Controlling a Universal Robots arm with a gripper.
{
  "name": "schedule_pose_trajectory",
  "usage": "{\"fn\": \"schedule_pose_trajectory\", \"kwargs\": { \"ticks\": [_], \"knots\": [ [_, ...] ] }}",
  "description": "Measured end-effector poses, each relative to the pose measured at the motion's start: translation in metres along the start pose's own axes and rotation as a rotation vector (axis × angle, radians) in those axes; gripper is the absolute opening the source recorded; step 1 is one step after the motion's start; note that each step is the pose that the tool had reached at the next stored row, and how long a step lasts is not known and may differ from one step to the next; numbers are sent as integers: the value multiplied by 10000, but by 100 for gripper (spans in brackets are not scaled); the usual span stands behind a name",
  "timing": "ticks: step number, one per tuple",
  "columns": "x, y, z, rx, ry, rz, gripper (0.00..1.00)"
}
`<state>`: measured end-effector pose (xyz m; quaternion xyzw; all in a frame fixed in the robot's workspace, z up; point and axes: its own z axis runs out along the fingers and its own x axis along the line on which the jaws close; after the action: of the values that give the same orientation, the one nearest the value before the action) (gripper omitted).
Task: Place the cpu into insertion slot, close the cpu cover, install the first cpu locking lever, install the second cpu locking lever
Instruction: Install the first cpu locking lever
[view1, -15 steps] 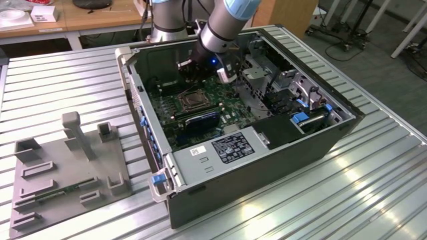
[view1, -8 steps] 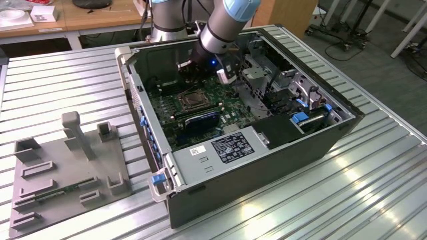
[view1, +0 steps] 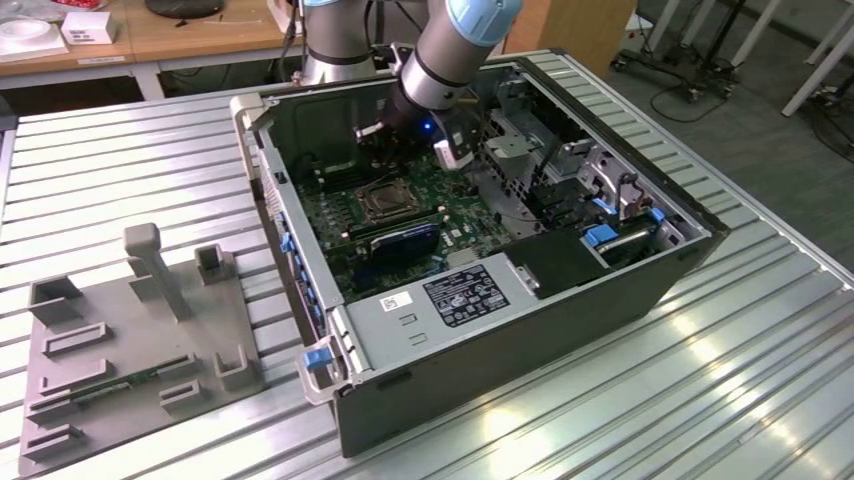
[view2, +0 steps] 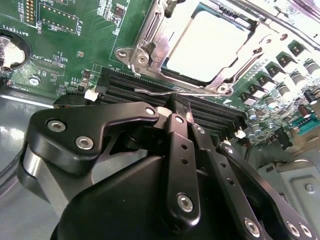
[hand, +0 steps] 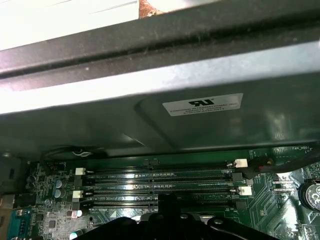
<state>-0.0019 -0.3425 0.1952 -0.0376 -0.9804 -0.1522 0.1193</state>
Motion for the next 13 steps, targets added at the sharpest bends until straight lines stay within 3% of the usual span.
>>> {"fn": "schedule_pose_trajectory", "kwargs": {
  "ticks": [13],
  "knots": [
    [-16,-9,31,-3,-1,0,11]
  ]
}}
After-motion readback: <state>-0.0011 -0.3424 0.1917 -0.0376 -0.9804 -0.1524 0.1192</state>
